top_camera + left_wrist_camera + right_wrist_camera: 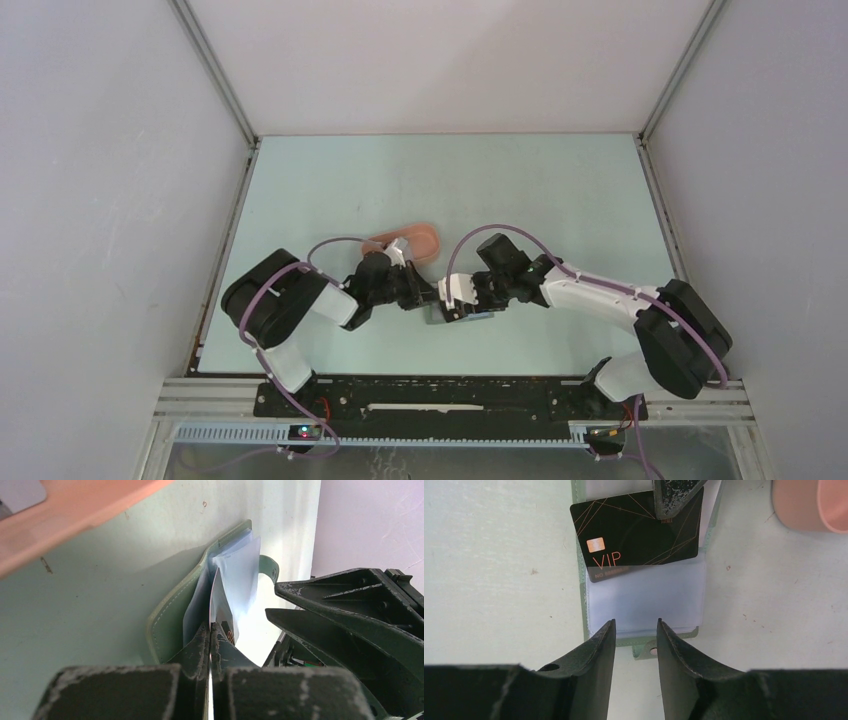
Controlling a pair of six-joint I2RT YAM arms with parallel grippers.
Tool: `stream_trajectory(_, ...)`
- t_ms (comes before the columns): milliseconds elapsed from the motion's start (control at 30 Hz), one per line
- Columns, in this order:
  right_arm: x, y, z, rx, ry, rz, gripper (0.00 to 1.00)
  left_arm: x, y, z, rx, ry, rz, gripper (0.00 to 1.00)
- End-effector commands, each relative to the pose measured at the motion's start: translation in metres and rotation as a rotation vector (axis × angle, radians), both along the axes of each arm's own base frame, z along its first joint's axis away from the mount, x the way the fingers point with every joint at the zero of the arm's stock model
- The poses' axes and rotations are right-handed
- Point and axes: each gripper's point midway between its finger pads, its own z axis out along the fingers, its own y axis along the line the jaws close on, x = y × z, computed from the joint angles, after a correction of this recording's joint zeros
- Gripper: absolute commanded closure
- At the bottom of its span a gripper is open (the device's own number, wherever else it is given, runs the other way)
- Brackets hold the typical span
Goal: Put the credit cards into the card holder
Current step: Insert the credit card into the card holder.
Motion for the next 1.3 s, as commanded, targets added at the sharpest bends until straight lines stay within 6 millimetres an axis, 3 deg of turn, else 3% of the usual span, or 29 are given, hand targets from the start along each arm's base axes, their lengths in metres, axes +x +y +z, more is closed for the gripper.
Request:
stream_trajectory(0,0.001,0.004,0.001,0.004,-0.002,0.011,0.56,-0.002,-0.002,-0.005,0.027,0.028,-0.038,1.00)
stream_trajectory(433,0.001,-0.005,-0.023,-0.087,0.045,0.000,0.60,-0.001,-0.005,-0.013,0.027,0.058,-0.060,1.00)
stream_trajectory(767,-0.002,-0.004,-0.026,-0.097,0.053,0.011,0.61,0.005,-0.012,-0.011,0.018,0.059,-0.072,1.00)
stream_trajectory(1033,0.000,-0.001,-0.001,-0.032,0.028,0.005,0.57,0.005,-0.010,-0.015,0.038,0.063,-0.076,1.00)
stream_trajectory(1267,-0.015,0.010,0.014,0.052,0.052,0.069,0.59,0.012,-0.016,-0.010,0.031,0.056,-0.074,1.00)
